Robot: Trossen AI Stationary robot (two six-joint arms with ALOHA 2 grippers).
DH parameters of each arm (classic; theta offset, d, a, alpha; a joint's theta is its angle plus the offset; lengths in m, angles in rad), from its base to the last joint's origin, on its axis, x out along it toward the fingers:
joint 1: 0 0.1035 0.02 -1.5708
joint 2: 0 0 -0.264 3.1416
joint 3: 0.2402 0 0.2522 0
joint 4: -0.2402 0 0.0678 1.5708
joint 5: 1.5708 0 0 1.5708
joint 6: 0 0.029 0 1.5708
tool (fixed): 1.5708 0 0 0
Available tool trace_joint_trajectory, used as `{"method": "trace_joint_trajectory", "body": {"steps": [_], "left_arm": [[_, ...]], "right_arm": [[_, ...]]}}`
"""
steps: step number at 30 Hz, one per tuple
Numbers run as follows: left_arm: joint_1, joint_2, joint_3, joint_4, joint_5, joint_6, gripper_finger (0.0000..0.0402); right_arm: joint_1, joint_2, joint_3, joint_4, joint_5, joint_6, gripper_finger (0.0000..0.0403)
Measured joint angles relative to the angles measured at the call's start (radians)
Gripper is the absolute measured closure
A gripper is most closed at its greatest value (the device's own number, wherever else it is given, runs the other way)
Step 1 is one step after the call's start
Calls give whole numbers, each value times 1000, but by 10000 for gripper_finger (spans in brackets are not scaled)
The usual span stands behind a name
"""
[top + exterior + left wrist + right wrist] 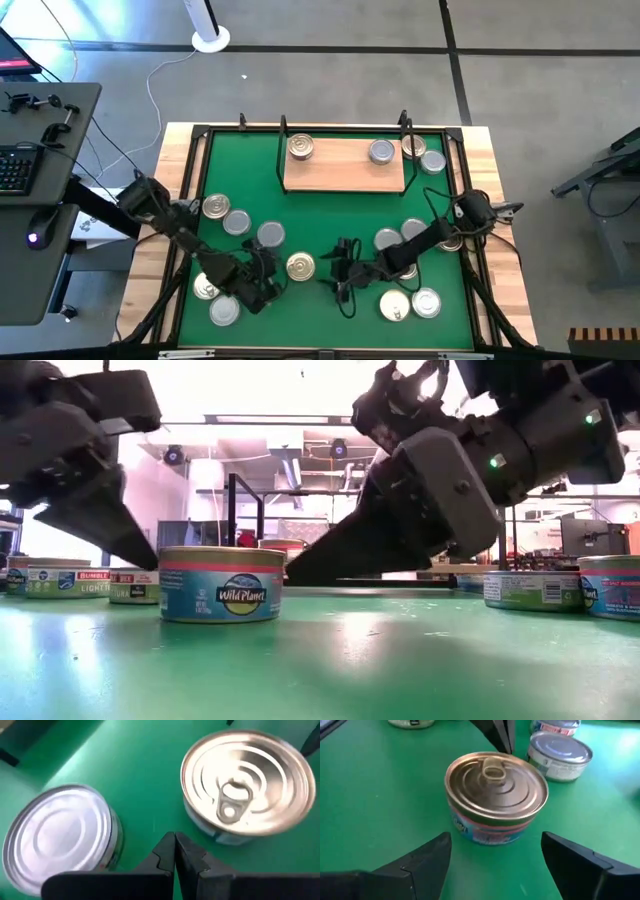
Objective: Stack canned seafood by type on shelf
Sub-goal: Put the blue/pink tuna can on the shelf
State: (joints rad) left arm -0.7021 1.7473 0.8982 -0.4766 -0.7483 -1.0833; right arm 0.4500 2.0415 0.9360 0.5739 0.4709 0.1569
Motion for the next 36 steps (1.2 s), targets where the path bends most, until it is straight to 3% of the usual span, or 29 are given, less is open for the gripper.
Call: {"method": "trace_joint_trajectory", "body": {"steps": [12, 21, 28, 36], "left_arm": [[-3, 92, -2, 196, -52, 46, 401], [20, 113, -3, 264, -39, 70, 401], [58, 115, -6, 372, -26, 192, 401], [90, 115, -7, 389, -36, 240, 402]], "right_arm": [[-41, 0, 0, 60, -109, -95, 99], [-94, -2, 0, 62, -217, -79, 15], [-109, -1, -1, 66, -202, -68, 5], [-116, 34, -2, 78, -168, -58, 5]]}}
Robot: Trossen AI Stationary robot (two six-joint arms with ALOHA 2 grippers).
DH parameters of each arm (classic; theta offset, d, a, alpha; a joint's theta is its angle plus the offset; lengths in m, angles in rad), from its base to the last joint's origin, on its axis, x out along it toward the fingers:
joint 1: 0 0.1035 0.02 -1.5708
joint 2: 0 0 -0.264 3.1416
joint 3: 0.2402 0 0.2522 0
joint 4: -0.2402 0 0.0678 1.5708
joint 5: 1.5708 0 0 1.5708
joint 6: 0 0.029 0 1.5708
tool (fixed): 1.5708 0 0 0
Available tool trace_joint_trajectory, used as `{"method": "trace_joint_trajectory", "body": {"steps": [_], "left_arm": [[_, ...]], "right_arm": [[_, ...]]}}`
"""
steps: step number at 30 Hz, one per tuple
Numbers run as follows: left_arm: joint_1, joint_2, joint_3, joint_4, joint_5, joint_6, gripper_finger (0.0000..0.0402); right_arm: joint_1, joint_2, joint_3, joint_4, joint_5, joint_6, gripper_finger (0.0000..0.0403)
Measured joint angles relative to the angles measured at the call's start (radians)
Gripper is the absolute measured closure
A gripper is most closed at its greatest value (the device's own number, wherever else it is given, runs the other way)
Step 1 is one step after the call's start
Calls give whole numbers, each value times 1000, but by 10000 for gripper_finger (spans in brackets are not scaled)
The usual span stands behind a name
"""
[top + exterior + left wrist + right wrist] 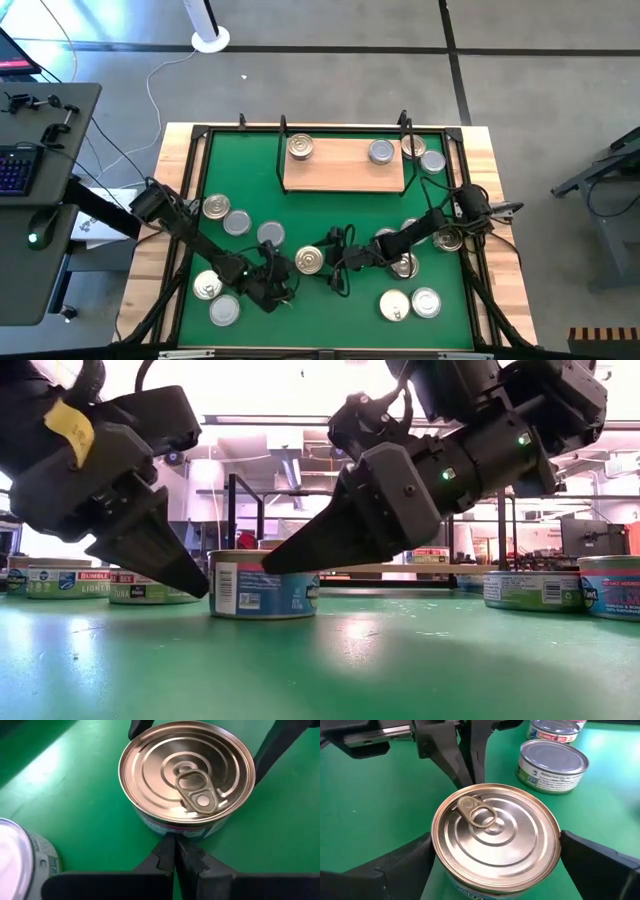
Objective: Stack canned seafood by type on shelf
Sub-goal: Put the blue/pink tuna can on the shelf
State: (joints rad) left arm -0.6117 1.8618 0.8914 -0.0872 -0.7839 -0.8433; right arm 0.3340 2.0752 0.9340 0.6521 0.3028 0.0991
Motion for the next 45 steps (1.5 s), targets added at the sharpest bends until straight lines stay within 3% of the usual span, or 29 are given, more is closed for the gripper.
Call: {"method": "trace_joint_trajectory", "body": {"steps": [9, 18, 35, 45], "left_arm": [[1, 0, 0, -11, -18, 7, 402], [-24, -1, 6, -70, -34, -87, 401], [11, -1, 2, 5, -31, -8, 402], [32, -1, 2, 11, -41, 26, 402]], "right_arm": [[7, 7, 2, -36, 45, 24, 14], [32, -25, 5, -55, 98, 41, 16], [9, 4, 1, -44, 60, 80, 4], [-34, 5, -1, -45, -18, 57, 8]]}}
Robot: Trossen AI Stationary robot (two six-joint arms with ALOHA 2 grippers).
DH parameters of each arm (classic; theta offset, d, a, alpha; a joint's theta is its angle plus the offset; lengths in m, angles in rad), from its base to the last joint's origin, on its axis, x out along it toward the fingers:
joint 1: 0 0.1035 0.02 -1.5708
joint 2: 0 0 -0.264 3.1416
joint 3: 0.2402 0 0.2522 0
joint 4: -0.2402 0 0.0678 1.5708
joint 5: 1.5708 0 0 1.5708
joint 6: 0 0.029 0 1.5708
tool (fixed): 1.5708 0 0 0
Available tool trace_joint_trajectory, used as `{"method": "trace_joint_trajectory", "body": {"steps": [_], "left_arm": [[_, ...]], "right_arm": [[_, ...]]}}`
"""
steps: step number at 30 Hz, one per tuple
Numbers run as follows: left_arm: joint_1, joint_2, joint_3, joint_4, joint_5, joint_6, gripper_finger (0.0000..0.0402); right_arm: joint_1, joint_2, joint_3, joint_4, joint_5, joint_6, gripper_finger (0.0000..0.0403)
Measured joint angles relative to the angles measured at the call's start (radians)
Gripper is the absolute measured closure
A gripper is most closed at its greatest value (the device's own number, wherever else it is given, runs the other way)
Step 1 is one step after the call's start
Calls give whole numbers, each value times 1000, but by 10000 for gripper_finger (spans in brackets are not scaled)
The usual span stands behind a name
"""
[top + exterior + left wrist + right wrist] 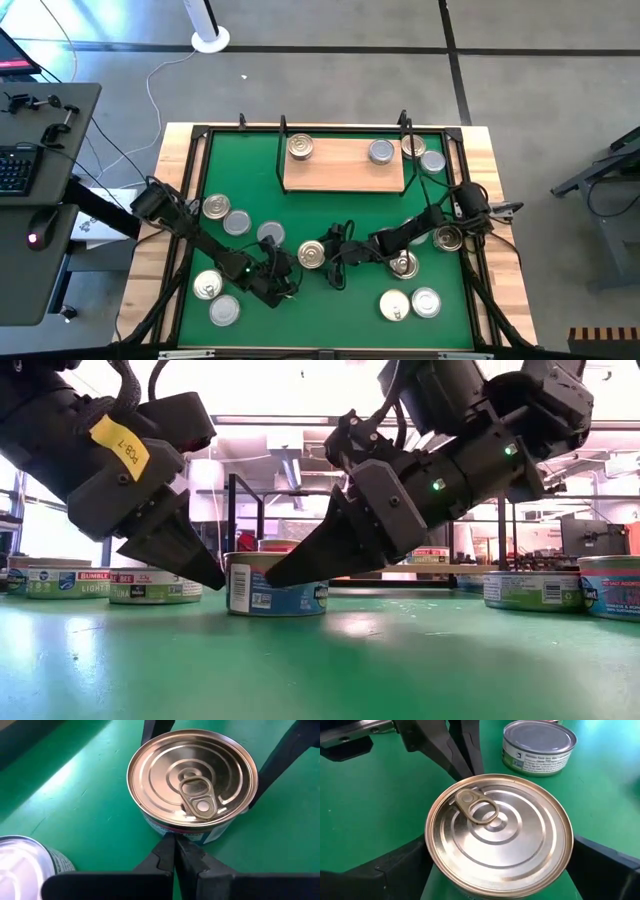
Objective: Stack canned seafood by type on shelf
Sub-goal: Put the blue/pink tuna can on the shelf
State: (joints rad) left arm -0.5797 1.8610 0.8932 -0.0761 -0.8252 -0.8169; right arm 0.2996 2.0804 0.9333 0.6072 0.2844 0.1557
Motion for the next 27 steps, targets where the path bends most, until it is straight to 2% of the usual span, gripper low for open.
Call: {"method": "trace_joint_trajectory", "body": {"steps": [9, 14, 21, 27], "left_arm": [[-8, 0, 0, -23, 2, 0, 402], [-36, -10, 9, -116, -18, -117, 401], [-88, -60, 8, -231, -15, -198, 401], [-114, -81, 6, -267, -49, -228, 401]], "right_arm": [[11, 1, -1, 18, 12, -3, 25], [44, -31, -23, 8, 78, 13, 28], [83, -128, -41, -107, 151, 39, 33], [66, -291, -38, -244, 241, 46, 58]]}}
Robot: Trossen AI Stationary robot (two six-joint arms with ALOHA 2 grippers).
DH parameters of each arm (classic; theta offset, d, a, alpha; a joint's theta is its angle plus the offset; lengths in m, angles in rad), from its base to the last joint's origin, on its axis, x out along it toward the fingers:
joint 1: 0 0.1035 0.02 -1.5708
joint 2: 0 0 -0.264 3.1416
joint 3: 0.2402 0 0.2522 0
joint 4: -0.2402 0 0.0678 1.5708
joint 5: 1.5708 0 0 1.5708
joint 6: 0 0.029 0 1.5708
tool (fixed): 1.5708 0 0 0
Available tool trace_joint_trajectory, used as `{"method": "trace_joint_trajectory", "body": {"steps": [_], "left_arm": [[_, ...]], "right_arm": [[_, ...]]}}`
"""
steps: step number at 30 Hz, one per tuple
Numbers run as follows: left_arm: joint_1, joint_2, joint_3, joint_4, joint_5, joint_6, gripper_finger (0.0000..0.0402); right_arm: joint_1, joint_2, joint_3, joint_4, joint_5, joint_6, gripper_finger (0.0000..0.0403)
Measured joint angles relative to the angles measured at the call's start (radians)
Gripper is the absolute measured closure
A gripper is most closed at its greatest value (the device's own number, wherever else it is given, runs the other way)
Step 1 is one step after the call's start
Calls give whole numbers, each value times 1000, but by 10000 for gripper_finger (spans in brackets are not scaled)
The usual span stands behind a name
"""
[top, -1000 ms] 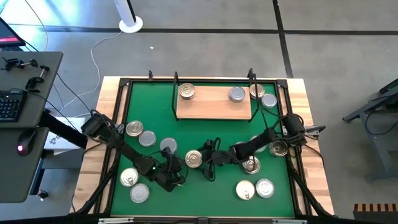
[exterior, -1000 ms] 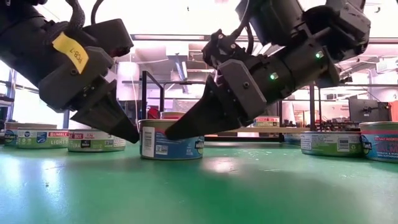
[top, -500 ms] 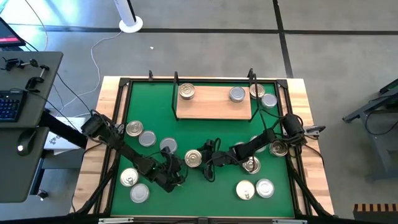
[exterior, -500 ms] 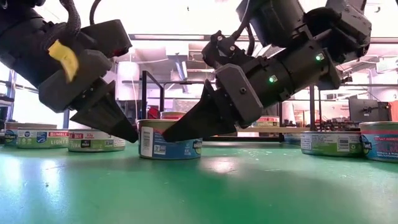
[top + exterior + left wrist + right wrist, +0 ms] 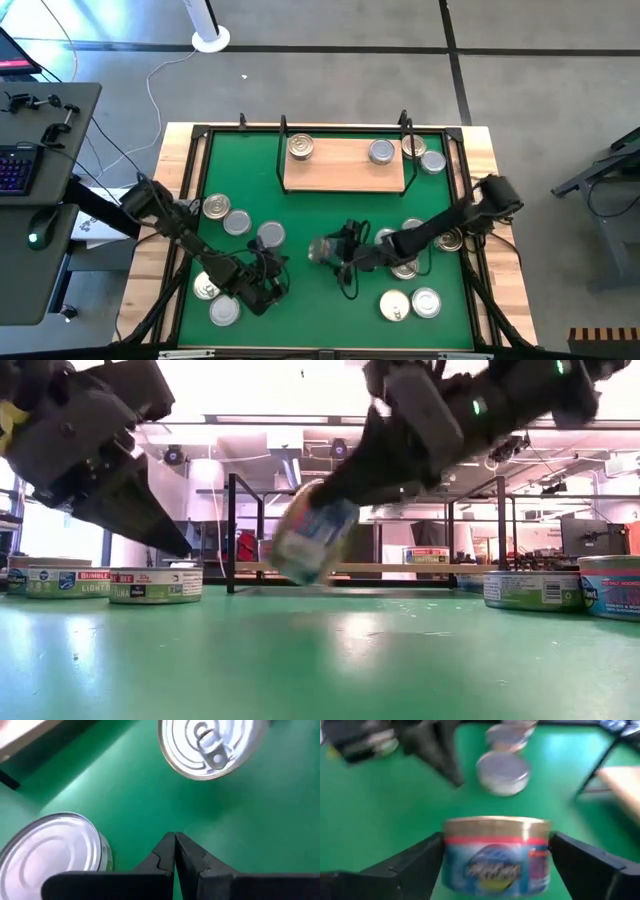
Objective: Stack canned seafood by type on shelf
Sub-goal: Put the blue/pink tuna can on the shelf
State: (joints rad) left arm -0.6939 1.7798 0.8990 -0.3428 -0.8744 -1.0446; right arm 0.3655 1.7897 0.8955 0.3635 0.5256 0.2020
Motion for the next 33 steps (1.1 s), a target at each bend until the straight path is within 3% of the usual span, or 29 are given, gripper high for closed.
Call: {"method": "trace_joint_trajectory", "body": {"steps": [4, 9, 14, 24, 33], "left_arm": [[-8, 1, -1, 1, -28, -1, 401], [-9, 2, -2, 8, -54, -1, 401], [-8, 2, -2, 27, -72, 7, 401], [62, 3, -3, 178, -76, 216, 401], [67, 3, -3, 222, -68, 271, 401]], "right_arm": [[-90, -115, 2, -96, 32, -21, 73], [-196, -176, 2, -153, -150, -65, 96], [-185, -217, 2, -235, -149, -117, 98], [-214, -126, 2, -370, -227, 57, 97], [-74, -112, -2, -378, -345, 179, 96]]}}
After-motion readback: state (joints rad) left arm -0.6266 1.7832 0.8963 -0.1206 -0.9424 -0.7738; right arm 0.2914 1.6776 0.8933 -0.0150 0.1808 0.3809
